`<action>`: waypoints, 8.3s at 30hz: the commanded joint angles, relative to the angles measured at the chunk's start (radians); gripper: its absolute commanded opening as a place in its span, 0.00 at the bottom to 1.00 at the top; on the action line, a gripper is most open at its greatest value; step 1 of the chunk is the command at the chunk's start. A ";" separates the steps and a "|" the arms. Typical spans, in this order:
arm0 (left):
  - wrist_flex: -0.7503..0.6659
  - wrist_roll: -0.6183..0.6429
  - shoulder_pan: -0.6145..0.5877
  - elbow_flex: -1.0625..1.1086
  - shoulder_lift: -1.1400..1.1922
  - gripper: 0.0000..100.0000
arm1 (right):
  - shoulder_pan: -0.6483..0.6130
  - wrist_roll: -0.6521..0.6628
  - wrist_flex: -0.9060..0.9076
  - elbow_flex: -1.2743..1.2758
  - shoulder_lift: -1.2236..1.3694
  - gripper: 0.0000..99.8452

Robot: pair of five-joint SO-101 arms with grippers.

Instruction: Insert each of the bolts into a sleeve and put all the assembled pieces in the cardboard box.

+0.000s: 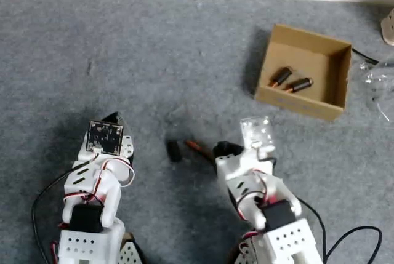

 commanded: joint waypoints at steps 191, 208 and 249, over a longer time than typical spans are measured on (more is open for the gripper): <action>-0.569 -0.144 0.503 0.022 -0.008 0.01 | 0.423 0.068 -0.087 0.202 -0.334 0.00; -0.371 -0.144 0.576 0.022 -0.016 0.01 | 0.360 0.063 -0.166 0.282 -0.326 0.00; -0.652 0.176 0.481 0.022 -0.013 0.01 | -0.145 0.252 -0.286 0.286 -0.331 0.00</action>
